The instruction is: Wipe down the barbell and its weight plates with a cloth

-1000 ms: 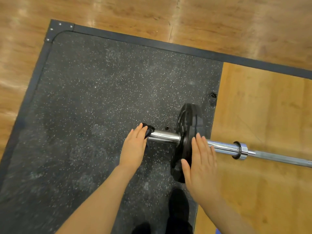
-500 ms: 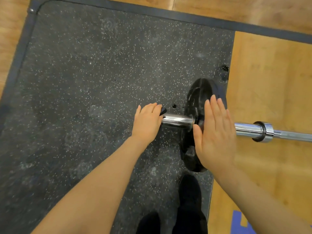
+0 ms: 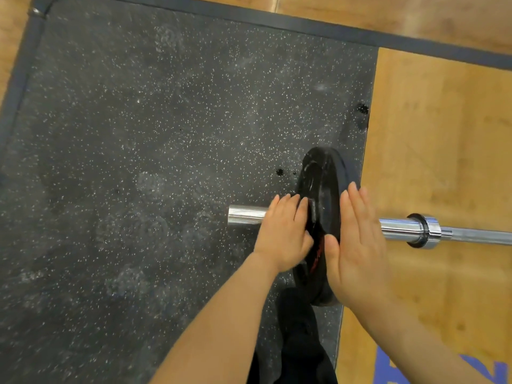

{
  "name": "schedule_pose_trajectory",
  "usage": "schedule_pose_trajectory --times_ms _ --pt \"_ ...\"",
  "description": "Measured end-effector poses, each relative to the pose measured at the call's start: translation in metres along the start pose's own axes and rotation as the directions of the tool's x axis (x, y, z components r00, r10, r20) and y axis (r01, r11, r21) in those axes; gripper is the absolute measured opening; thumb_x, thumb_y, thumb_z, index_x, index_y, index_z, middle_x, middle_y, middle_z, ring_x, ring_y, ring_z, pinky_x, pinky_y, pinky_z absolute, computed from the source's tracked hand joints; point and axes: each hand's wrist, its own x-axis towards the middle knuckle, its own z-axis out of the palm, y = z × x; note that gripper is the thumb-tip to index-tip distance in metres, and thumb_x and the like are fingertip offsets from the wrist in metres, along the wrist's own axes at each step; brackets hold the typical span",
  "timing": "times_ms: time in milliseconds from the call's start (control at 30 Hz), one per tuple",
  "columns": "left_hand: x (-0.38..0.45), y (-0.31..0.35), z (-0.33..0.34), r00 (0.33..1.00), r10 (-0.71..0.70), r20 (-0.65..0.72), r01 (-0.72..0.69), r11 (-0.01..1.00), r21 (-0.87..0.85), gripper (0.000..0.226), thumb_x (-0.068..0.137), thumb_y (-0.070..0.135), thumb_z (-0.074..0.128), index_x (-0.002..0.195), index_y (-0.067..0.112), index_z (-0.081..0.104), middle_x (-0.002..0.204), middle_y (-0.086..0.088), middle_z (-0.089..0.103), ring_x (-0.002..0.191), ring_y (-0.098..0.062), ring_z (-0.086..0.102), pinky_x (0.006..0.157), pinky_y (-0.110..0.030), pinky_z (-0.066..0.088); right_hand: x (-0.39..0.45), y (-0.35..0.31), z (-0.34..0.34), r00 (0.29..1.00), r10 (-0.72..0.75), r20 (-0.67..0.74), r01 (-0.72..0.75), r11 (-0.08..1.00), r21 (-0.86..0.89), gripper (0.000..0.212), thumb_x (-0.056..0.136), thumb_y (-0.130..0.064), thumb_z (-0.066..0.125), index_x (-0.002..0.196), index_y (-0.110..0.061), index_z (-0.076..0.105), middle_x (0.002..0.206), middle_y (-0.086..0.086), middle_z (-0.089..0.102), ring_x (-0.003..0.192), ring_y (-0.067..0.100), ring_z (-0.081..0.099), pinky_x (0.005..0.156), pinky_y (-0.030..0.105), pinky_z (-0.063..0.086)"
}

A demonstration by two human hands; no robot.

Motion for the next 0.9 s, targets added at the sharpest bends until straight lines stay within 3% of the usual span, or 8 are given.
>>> schedule_pose_trajectory --times_ms 133,300,467,667,900 --pt "-0.018 -0.033 -0.005 0.988 0.13 0.086 -0.146 0.962 0.232 0.069 0.097 0.047 0.03 0.152 0.007 0.02 0.155 -0.012 0.03 0.144 -0.026 0.024 0.121 -0.047 0.006 -0.009 0.001 0.001 1.0 -0.026 -0.017 0.026 1.0 0.001 0.057 0.099 -0.025 0.034 0.146 0.007 0.029 0.157 0.019 0.024 0.148 0.032 0.016 0.12 0.044 0.019" --pt "-0.031 -0.081 -0.024 0.985 0.082 0.15 -0.132 0.923 0.362 0.075 0.095 0.054 0.023 0.151 0.004 0.023 0.15 -0.011 0.038 0.14 -0.024 0.033 0.121 -0.041 0.009 -0.014 -0.003 0.002 0.999 -0.022 -0.033 0.022 1.0 0.006 0.057 0.098 -0.024 0.035 0.145 0.007 0.03 0.156 0.018 0.024 0.148 0.032 0.016 0.12 0.044 0.018" --pt "-0.024 -0.064 -0.016 0.991 0.093 0.1 -0.12 0.941 0.316 0.07 0.096 0.044 0.048 0.147 0.0 0.029 0.143 -0.016 0.044 0.135 -0.028 0.038 0.119 -0.036 0.009 -0.017 -0.007 0.003 0.999 -0.013 -0.035 0.013 1.0 0.003 0.057 0.097 -0.023 0.036 0.145 0.008 0.03 0.156 0.019 0.024 0.148 0.031 0.016 0.121 0.041 0.016" --pt "-0.011 -0.025 0.002 0.989 0.097 0.108 -0.124 0.954 0.274 0.062 0.1 0.038 0.038 0.149 0.001 0.023 0.144 -0.015 0.038 0.138 -0.028 0.031 0.122 -0.039 0.008 -0.028 -0.009 0.003 1.0 -0.007 -0.023 0.007 0.999 -0.032 0.058 0.098 -0.025 0.035 0.146 0.007 0.027 0.157 0.018 0.021 0.148 0.032 0.015 0.121 0.04 0.016" --pt "-0.047 -0.051 -0.01 0.995 0.011 0.103 -0.039 0.961 0.272 0.062 0.099 0.038 0.044 0.147 0.004 0.027 0.146 -0.011 0.038 0.139 -0.024 0.032 0.12 -0.034 0.006 -0.064 -0.017 0.0 0.997 0.001 0.073 0.011 0.986 -0.167 0.065 0.103 -0.042 0.024 0.149 0.002 0.015 0.159 0.013 0.009 0.149 0.03 0.007 0.121 0.04 0.014"
